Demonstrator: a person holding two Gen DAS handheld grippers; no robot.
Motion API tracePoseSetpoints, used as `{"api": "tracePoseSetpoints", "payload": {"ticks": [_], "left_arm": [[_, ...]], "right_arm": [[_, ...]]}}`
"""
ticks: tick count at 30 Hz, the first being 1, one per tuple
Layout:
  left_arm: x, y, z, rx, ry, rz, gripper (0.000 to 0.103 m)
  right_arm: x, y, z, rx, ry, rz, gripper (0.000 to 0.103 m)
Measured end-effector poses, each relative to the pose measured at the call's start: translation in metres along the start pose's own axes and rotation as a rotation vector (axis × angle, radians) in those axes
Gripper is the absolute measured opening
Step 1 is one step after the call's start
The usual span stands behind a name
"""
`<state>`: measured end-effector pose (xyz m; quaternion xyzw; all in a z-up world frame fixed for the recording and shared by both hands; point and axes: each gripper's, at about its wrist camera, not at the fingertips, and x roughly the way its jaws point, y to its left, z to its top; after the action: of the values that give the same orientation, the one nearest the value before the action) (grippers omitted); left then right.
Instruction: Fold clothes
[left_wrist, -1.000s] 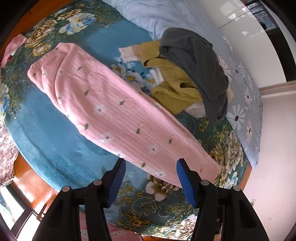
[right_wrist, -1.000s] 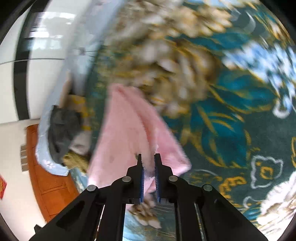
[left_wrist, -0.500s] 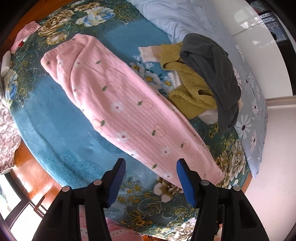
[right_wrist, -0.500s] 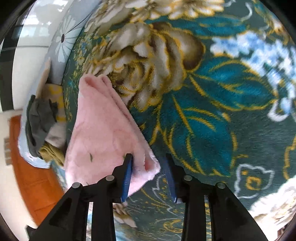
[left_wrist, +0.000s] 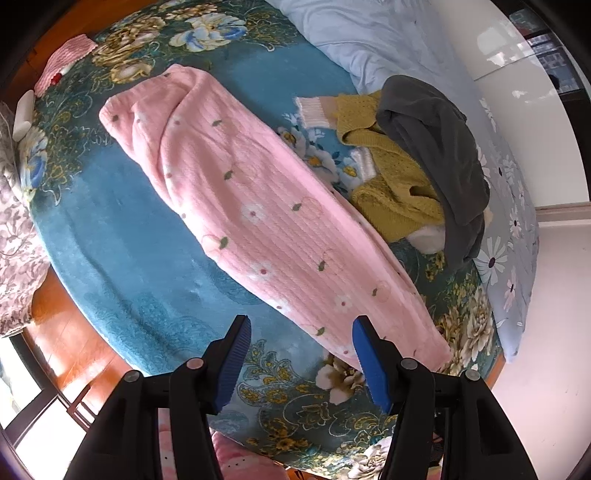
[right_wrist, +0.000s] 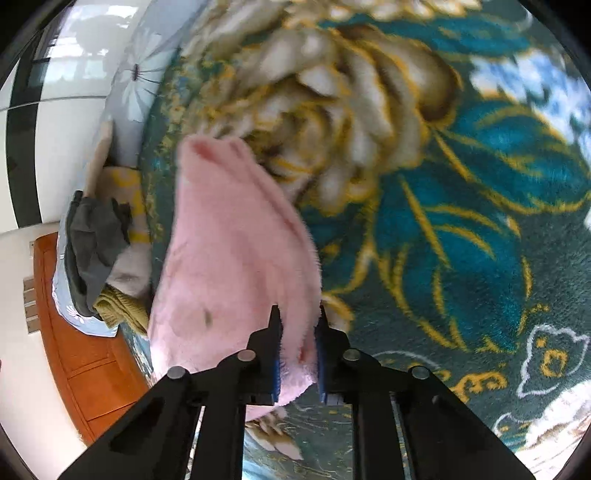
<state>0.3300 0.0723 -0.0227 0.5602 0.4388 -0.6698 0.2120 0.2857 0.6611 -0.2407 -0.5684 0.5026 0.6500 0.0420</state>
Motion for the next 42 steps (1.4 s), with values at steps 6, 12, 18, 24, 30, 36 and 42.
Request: {"api": "tracePoseSetpoints", "payload": {"ticks": [6,12,18,24,30,36,42], "left_arm": [[-0.001,0.011,0.0,-0.028,-0.006,-0.016,0.061],[-0.001,0.026,-0.001,-0.067,-0.009,-0.027,0.061],[0.0,0.039,-0.002,-0.094,-0.012,-0.039,0.061],[0.01,0.041,-0.002,-0.109,-0.002,-0.062,0.061],[0.022,0.028,-0.002,-0.114,0.015,-0.11,0.061],[0.042,0.029,-0.006,-0.09,0.058,-0.071,0.061],[0.061,0.045,-0.015,-0.103,0.106,0.039,0.061]], "right_arm": [[-0.067,0.011,0.007,-0.005,-0.119,0.098,0.009],[-0.092,-0.036,0.022,0.028,-0.109,-0.023,0.009],[-0.076,-0.02,0.01,-0.073,-0.064,-0.103,0.009],[-0.081,0.088,-0.002,-0.252,-0.06,-0.012,0.009],[-0.101,0.246,-0.026,-0.341,0.012,0.423,0.009],[-0.133,0.223,-0.01,-0.343,-0.104,0.474,0.01],[-0.004,0.057,0.015,-0.16,0.06,0.013,0.01]]}}
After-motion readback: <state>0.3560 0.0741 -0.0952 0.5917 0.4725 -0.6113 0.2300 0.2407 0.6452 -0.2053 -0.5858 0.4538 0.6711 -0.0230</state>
